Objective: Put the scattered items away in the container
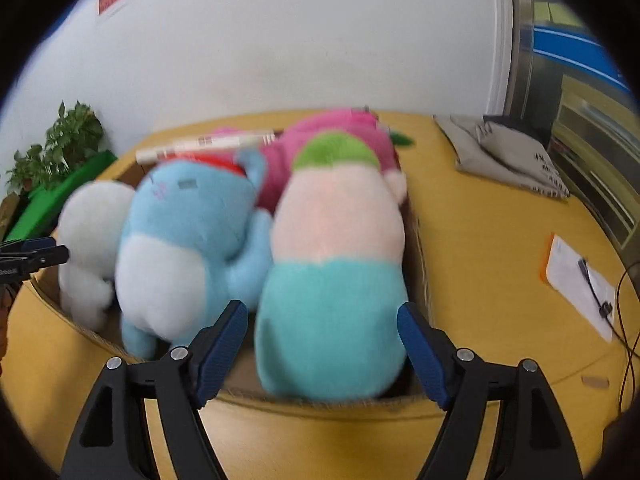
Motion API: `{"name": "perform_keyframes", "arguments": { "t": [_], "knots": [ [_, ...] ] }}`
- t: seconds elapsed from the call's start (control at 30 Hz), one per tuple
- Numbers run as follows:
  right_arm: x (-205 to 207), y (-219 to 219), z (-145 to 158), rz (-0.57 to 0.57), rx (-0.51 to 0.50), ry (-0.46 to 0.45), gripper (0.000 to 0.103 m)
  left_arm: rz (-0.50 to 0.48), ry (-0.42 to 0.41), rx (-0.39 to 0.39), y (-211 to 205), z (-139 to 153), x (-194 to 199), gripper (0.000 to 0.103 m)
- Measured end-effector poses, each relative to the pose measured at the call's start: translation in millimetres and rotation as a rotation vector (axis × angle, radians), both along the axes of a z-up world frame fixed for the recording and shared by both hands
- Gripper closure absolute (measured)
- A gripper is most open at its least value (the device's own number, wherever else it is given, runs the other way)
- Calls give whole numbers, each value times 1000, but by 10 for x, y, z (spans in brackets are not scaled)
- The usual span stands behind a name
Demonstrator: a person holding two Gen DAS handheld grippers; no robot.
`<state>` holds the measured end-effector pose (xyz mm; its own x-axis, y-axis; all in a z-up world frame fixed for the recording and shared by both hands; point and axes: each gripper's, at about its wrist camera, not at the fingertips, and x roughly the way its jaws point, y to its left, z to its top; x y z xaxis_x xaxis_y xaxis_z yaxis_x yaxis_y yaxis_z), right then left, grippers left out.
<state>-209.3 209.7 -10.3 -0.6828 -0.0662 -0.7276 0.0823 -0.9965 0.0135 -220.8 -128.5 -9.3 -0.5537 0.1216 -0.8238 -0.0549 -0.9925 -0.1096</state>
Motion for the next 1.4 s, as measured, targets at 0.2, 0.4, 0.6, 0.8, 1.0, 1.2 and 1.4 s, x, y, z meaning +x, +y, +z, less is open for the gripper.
{"name": "perform_keyframes", "arguments": {
  "t": [0.2, 0.4, 0.6, 0.8, 1.0, 1.2, 1.4],
  "knots": [
    [31, -53, -113, -30, 41, -15, 24, -19, 3, -34, 19, -52, 211, 25],
    [307, -117, -127, -46, 54, -28, 24, -12, 13, -30, -8, -20, 501, 25],
    [623, -140, -17, -45, 34, 13, 23, 12, 154, -20, 67, 372, 939, 13],
    [866, -352, 512, 10, 49, 187, 23, -58, 294, -46, 442, 907, 1238, 0],
    [1070, -600, 663, 53, 77, 235, 23, -29, 330, -46, 640, 1023, 1416, 0],
    [1187, -593, 526, 22, 49, 187, 23, -6, 303, -26, 706, 927, 1521, 0],
    [1231, -535, 494, 3, 42, 168, 23, -14, 291, -28, 773, 844, 1523, 0]
  ]
}}
